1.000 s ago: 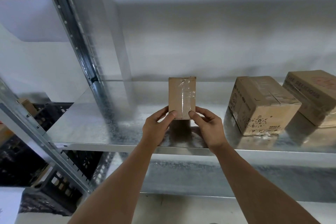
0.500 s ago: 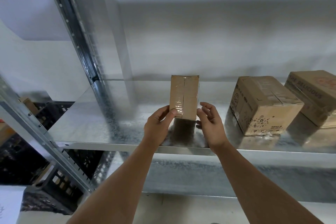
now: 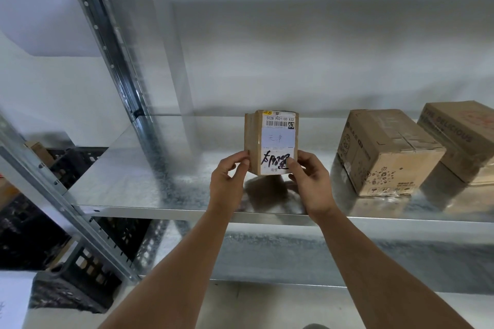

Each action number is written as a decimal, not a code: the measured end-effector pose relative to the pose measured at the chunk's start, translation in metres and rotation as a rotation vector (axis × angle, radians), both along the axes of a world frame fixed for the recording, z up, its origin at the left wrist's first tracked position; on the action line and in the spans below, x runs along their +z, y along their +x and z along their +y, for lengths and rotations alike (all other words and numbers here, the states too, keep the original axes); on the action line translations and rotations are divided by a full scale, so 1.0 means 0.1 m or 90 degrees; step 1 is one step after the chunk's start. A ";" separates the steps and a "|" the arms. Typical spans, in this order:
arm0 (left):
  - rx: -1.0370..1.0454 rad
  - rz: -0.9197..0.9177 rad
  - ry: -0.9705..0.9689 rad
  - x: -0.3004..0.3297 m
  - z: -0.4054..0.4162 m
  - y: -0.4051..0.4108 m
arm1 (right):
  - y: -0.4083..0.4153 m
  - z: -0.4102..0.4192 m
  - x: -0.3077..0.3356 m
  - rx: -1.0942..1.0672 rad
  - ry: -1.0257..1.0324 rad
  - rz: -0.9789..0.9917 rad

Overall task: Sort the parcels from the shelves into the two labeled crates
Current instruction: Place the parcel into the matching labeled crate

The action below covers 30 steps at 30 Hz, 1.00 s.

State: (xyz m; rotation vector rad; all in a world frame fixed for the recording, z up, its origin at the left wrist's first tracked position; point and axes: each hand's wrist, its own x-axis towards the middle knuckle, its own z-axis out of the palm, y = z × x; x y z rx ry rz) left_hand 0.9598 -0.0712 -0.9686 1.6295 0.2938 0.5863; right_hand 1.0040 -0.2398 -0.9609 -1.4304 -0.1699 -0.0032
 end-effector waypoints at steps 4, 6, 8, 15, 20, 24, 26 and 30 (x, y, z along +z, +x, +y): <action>-0.041 0.060 0.006 0.01 -0.01 -0.02 | -0.01 0.00 0.02 -0.002 0.023 0.010; -0.064 0.070 0.019 0.00 0.00 -0.01 | -0.02 0.01 0.03 -0.008 0.030 0.013; -0.074 0.072 0.029 0.00 0.00 -0.01 | -0.01 0.01 0.03 -0.009 0.026 0.012; -0.086 0.071 0.026 0.02 0.01 -0.02 | 0.01 0.02 0.01 -0.002 0.029 0.012; -0.087 0.070 0.010 0.04 0.01 -0.03 | 0.02 0.01 0.00 -0.007 0.014 0.019; -0.080 0.071 0.015 0.04 0.00 -0.03 | 0.04 0.01 -0.03 -0.005 0.014 0.015; -0.074 0.071 0.018 0.02 0.00 0.00 | 0.06 0.01 -0.04 -0.008 0.015 0.008; -0.058 0.078 0.032 -0.02 0.01 0.05 | 0.09 0.02 -0.06 -0.031 0.015 -0.007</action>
